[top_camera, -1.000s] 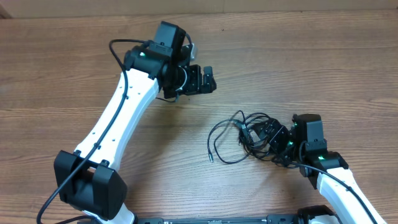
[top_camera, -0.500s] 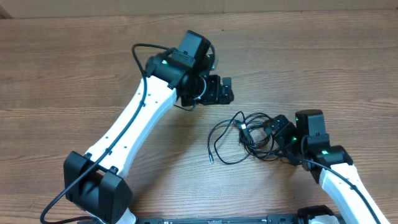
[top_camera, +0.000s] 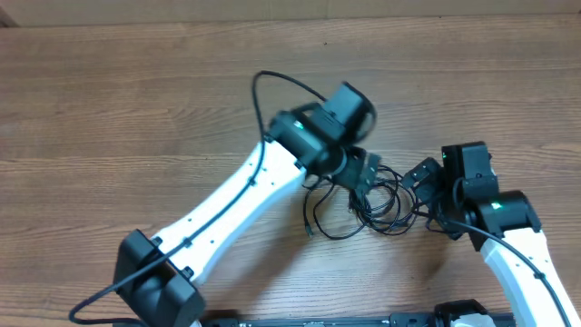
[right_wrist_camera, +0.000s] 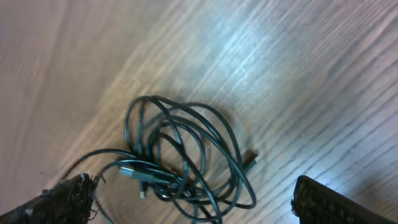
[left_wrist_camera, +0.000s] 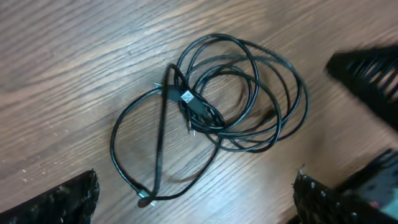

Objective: Untangle cables

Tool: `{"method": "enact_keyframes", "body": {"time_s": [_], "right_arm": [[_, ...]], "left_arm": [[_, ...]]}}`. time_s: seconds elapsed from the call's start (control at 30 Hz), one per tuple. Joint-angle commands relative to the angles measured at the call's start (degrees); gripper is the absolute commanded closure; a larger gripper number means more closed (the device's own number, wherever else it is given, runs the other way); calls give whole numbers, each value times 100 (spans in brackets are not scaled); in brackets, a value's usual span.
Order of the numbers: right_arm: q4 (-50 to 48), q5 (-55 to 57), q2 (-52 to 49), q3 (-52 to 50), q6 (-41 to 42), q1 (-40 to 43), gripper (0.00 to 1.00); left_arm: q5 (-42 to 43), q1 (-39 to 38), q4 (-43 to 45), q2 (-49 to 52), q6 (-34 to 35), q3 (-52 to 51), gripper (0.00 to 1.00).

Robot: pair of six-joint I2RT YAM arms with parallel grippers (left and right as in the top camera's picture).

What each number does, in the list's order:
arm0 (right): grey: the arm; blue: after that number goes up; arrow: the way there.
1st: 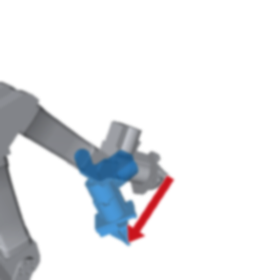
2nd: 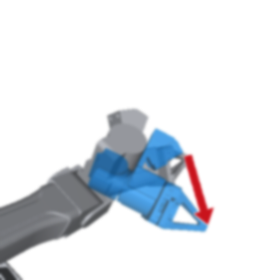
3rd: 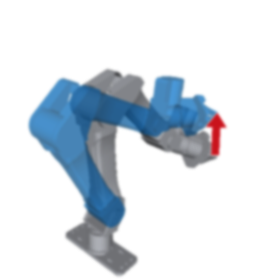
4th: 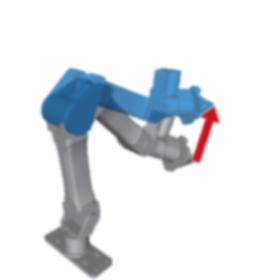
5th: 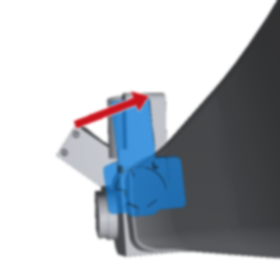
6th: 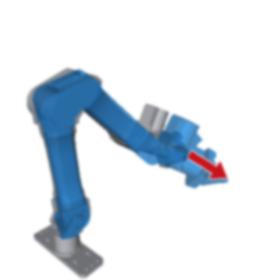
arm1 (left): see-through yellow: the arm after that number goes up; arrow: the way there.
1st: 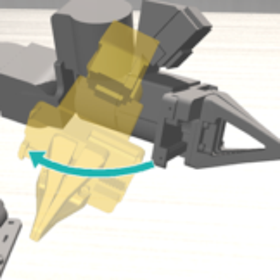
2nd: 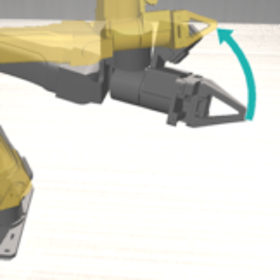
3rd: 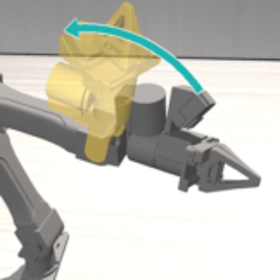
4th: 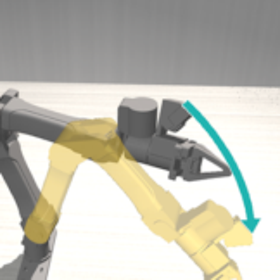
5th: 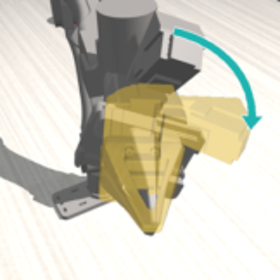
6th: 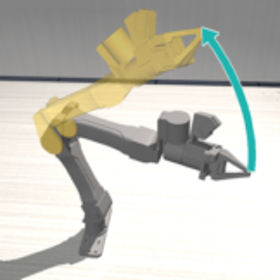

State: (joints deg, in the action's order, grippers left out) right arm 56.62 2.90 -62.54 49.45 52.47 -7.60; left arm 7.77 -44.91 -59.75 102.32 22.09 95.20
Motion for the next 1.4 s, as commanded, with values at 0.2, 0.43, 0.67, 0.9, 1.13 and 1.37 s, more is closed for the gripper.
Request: {"method": "enact_keyframes", "body": {"time_s": [0.2,0.43,0.67,0.9,1.13,1.37], "right_arm": [[605,136,1141,782,-48,793,0],[881,133,1504,782,-328,890,0],[973,131,1486,780,-323,890,0],[973,133,1486,778,-323,890,0],[999,133,1484,778,-326,890,0],[1001,136,1484,778,-328,890,0]], "left_arm": [[-1043,-560,107,619,-979,-33,0],[140,-579,457,1244,-1281,-33,3],[734,-581,750,1609,-1657,-33,8],[52,-612,861,1609,-1655,-31,24],[-3010,-433,-61,1604,-1252,833,30],[-2920,-385,-557,1587,-1023,2109,5]]}}
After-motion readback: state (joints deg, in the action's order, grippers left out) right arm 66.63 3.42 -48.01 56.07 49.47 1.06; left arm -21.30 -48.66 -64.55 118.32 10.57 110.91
